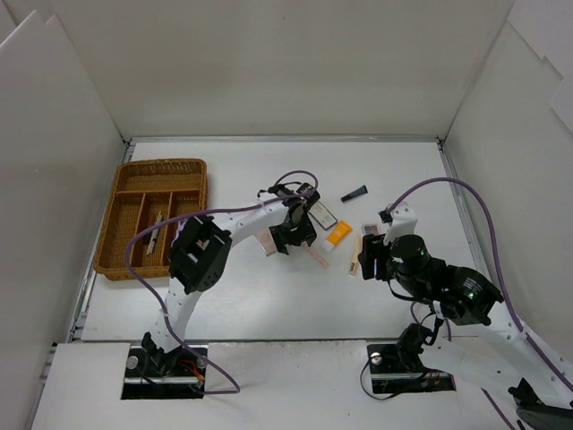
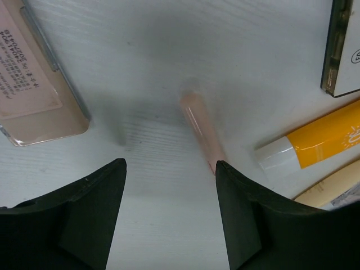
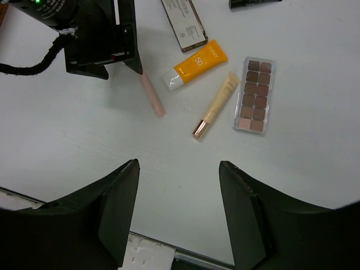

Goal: Organize the makeup

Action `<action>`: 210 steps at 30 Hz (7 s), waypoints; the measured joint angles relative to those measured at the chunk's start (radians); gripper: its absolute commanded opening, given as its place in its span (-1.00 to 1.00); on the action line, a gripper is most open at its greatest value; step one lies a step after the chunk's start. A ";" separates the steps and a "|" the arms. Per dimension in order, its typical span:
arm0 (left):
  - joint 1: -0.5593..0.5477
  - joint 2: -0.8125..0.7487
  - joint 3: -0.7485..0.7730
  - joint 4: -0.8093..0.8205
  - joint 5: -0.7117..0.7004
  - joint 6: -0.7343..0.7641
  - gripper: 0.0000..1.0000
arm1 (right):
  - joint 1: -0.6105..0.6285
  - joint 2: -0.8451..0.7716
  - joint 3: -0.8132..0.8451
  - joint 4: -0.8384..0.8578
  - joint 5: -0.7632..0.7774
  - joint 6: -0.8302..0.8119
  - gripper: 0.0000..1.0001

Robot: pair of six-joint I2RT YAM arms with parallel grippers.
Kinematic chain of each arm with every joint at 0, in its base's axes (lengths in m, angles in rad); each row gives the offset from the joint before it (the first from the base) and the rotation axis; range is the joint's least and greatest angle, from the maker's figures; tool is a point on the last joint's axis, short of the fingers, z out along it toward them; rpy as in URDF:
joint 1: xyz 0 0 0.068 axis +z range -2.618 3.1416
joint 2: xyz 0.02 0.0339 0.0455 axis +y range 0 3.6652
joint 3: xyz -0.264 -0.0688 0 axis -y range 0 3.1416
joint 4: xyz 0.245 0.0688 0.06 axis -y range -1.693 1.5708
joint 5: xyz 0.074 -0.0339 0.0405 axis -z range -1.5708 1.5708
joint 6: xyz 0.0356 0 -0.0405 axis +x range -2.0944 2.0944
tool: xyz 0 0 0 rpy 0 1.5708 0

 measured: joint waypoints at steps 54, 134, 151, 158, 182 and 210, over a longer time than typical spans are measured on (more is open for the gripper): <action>0.670 -0.557 -0.292 -0.036 -0.500 0.973 -1.00 | -0.006 0.151 -0.011 0.047 -0.022 -0.051 0.11; 0.372 -0.125 0.014 -0.144 -0.211 0.518 -1.00 | -0.020 0.207 0.018 0.091 0.008 -0.057 0.20; 0.941 -0.429 -0.282 0.145 -0.294 1.176 -0.99 | -0.027 0.273 0.025 0.142 0.007 -0.102 0.19; 1.017 -0.407 -0.368 0.256 -0.296 1.263 -0.87 | -0.038 0.275 0.025 0.152 0.006 -0.124 0.19; 1.036 -0.425 -0.462 0.371 -0.269 1.316 0.74 | -0.089 0.245 0.005 0.158 0.001 -0.140 0.21; 0.236 -0.441 -0.098 0.025 -0.151 0.844 0.94 | -0.635 0.854 0.042 0.192 -0.256 -0.039 0.25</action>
